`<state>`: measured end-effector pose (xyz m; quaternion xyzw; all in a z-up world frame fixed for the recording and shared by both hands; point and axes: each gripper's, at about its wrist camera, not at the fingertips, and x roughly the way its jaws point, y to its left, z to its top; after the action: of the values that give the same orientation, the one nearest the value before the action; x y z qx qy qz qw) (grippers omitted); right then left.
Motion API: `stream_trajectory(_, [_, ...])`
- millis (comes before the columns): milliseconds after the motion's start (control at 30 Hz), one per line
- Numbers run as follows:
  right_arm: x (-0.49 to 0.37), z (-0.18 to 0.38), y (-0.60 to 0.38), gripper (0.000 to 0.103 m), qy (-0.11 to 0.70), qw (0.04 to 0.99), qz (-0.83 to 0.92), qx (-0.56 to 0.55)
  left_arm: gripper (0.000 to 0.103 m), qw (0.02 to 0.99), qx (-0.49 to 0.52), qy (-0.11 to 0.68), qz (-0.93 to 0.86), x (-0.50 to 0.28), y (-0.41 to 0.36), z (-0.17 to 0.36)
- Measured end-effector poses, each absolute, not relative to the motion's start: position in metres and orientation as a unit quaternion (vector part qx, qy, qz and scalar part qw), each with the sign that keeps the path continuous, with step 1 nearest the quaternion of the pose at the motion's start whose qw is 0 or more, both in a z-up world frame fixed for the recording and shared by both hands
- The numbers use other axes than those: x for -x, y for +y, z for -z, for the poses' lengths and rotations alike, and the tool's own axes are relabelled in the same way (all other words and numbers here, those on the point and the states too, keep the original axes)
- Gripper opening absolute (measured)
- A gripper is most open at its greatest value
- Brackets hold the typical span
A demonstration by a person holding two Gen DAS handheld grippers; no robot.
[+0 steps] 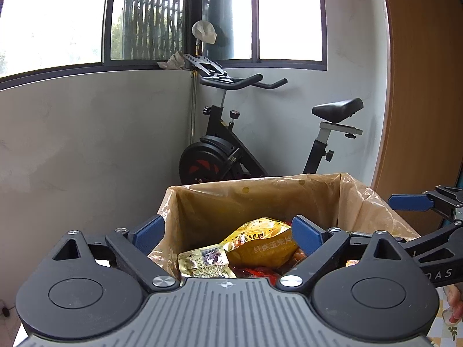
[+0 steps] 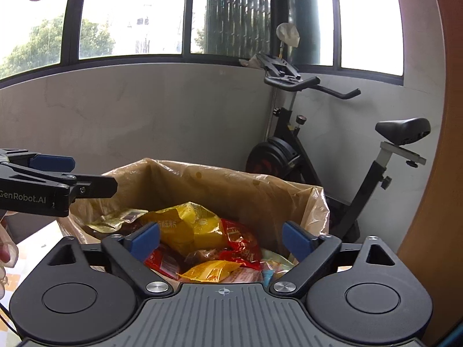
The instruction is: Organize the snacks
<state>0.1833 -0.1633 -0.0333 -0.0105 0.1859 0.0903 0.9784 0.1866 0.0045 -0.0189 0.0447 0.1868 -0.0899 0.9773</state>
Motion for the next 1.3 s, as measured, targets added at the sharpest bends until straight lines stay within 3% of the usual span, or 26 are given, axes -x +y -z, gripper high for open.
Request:
stream_trajectory(67, [-0.172, 0.026, -0.164, 0.103, 0.179, 0.980, -0.084, 0.005, 0.097, 0.978, -0.049, 0.184, 0.082, -0.181, 0.002, 0.013])
stream_trajectory(600, [-0.089, -0.014, -0.159, 0.103, 0.152, 0.986, -0.052, -0.038, 0.098, 0.988, -0.031, 0.143, 0.047, -0.098, 0.014, -0.025])
stream_trajectory(1300, [-0.047, -0.017, -0.163, 0.103, 0.148, 0.988, -0.018, -0.046, 0.098, 0.989, -0.019, 0.145, 0.028, -0.069, 0.018, -0.023])
